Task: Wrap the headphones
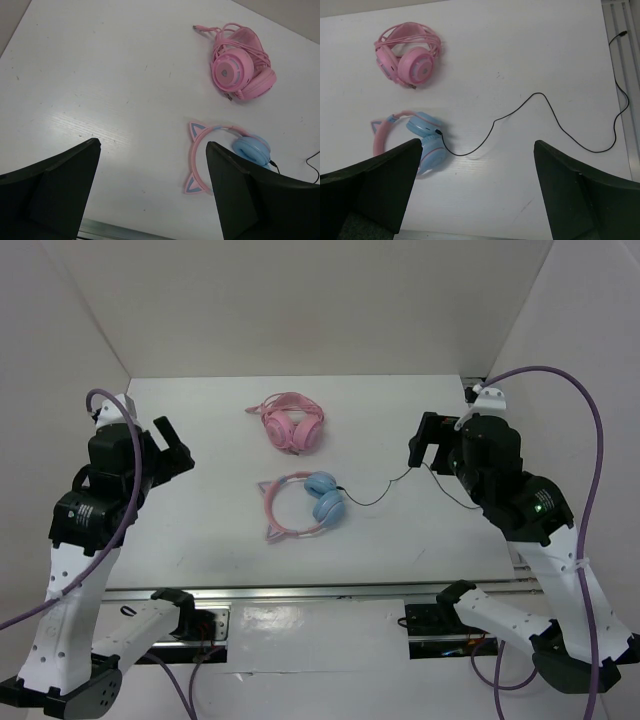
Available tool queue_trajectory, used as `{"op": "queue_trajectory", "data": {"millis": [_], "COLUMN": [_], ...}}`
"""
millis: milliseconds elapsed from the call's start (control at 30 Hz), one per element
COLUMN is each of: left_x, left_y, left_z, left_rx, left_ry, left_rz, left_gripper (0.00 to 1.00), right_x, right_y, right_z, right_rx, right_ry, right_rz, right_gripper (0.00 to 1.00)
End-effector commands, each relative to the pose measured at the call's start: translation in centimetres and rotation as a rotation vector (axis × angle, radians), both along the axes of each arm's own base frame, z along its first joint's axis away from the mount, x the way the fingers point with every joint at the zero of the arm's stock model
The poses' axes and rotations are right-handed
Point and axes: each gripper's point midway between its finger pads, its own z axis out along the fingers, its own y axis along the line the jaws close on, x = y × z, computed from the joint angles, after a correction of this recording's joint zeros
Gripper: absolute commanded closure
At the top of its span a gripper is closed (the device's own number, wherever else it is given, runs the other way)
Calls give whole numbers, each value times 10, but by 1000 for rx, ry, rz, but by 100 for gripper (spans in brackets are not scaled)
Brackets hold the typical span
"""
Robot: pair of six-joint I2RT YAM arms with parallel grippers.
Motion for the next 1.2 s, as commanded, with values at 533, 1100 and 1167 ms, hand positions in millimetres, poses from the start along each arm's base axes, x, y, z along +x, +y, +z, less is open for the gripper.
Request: {"op": "queue_trajectory", "data": {"millis": [533, 1100, 1167], "left_x": [48, 60, 59], "left_y": [-102, -160, -150], "left_z": [-80, -271, -285], "left_rx": [-267, -68, -18], "left_ry": [134, 527, 548], "left_rz": [-280, -107, -75], "left_gripper": [0, 0, 0], "right_x": [14, 18, 19], "right_y": [4, 42, 45], "right_z": [2, -49, -52], "right_rx": [119, 151, 155], "right_ry": [-93, -4, -1], "right_rz": [-60, 107, 121], "right_gripper": [0, 0, 0]}}
